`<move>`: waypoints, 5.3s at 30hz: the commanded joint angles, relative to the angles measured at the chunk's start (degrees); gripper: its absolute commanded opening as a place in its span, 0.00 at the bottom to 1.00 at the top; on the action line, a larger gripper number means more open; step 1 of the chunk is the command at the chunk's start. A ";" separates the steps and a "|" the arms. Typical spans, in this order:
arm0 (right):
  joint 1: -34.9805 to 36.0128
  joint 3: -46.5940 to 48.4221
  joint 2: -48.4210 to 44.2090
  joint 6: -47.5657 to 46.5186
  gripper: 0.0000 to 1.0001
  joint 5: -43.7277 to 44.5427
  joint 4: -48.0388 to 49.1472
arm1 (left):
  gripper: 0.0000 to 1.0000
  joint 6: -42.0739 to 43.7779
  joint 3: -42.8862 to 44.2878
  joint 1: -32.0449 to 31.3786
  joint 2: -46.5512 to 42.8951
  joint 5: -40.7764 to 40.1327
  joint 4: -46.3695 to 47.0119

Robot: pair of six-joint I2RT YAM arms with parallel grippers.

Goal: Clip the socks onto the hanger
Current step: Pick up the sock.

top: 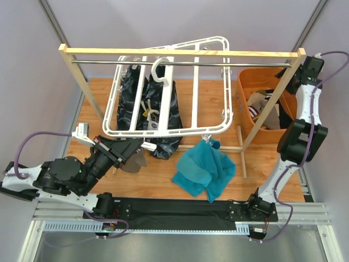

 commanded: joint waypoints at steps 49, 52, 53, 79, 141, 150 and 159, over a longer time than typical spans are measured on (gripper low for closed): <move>11.95 19.21 22.10 -0.61 0.38 18.83 -25.11 | 0.00 -16.62 4.86 -0.16 7.34 -5.54 -25.44; 11.86 21.58 24.02 -0.61 0.32 19.18 -26.33 | 0.00 -16.62 4.86 -0.16 7.70 -5.10 -25.44; 11.86 22.11 24.29 -0.79 0.25 19.01 -26.43 | 0.00 -16.62 4.86 -0.16 7.78 -5.01 -25.53; 3.07 22.99 21.74 10.91 0.27 8.81 -20.53 | 0.00 -16.88 5.30 -0.16 7.87 -4.57 -26.23; 7.56 25.19 20.08 -2.99 0.00 9.37 -21.69 | 0.00 -16.88 4.68 -0.16 7.26 -4.83 -25.62; 2.99 22.38 18.58 6.32 0.00 -5.31 -18.00 | 0.00 -16.36 4.94 -0.16 7.26 -5.01 -25.44; 1.40 13.44 11.65 11.08 0.00 -12.38 -13.08 | 0.00 -18.80 5.47 -0.16 7.35 -5.36 -27.02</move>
